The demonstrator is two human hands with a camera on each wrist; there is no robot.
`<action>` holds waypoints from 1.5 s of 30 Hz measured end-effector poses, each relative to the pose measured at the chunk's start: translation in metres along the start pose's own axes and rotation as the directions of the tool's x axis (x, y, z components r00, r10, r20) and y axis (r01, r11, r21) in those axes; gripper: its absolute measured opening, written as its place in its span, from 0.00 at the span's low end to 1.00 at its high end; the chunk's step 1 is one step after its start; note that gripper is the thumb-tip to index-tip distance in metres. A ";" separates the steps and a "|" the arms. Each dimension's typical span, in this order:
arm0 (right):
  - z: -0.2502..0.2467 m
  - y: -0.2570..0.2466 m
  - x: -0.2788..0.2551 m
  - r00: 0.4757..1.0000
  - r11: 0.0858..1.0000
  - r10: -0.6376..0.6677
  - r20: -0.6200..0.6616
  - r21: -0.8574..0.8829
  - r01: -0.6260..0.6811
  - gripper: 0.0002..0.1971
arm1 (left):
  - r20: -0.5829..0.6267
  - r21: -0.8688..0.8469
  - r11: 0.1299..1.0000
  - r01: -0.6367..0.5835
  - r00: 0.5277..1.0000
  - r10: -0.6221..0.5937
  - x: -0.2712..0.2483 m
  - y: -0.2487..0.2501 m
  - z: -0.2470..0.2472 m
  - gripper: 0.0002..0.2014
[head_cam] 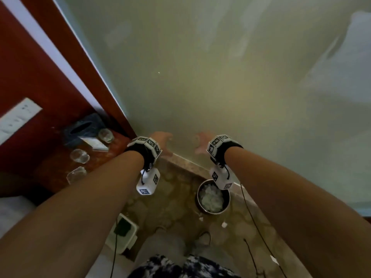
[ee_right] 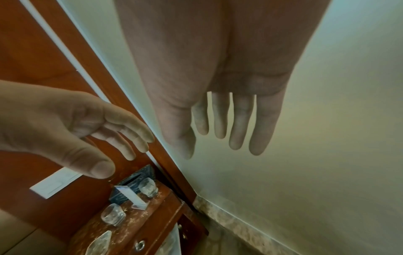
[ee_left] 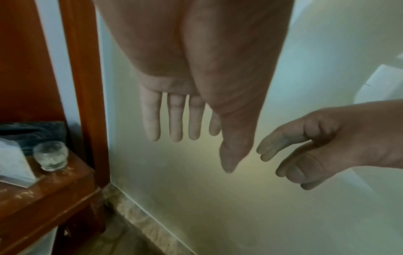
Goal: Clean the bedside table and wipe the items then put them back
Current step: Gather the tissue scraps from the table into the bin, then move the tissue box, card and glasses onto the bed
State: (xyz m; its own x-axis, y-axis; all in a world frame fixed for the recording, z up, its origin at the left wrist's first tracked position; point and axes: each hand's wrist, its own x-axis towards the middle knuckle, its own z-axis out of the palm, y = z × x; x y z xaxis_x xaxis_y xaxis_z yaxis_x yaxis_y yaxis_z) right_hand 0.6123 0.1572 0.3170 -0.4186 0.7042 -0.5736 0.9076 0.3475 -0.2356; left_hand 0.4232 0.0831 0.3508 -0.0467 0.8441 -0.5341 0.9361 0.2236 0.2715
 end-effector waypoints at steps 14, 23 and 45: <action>-0.044 -0.254 0.030 0.953 0.920 -0.292 0.077 -0.249 0.302 0.27 | -0.186 -0.230 0.948 0.219 0.946 -0.264 -0.110 -0.201 -0.075 0.32; -0.050 -0.387 0.044 0.860 0.774 -0.486 0.157 -0.380 0.507 0.24 | -0.240 -0.383 0.853 0.355 0.853 -0.463 -0.164 -0.304 -0.088 0.31; -0.058 -0.512 0.263 0.744 0.563 -0.509 0.433 -0.486 0.668 0.18 | -0.011 -0.560 0.545 0.624 0.652 -0.758 -0.064 -0.459 -0.095 0.29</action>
State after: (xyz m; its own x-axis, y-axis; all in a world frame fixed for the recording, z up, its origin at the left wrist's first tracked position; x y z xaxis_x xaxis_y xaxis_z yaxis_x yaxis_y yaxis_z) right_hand 0.0358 0.2001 0.3323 -0.7586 0.0788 -0.6467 0.2154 0.9672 -0.1348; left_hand -0.0368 -0.0270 0.3363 -0.7436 0.3865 -0.5456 0.2856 0.9214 0.2635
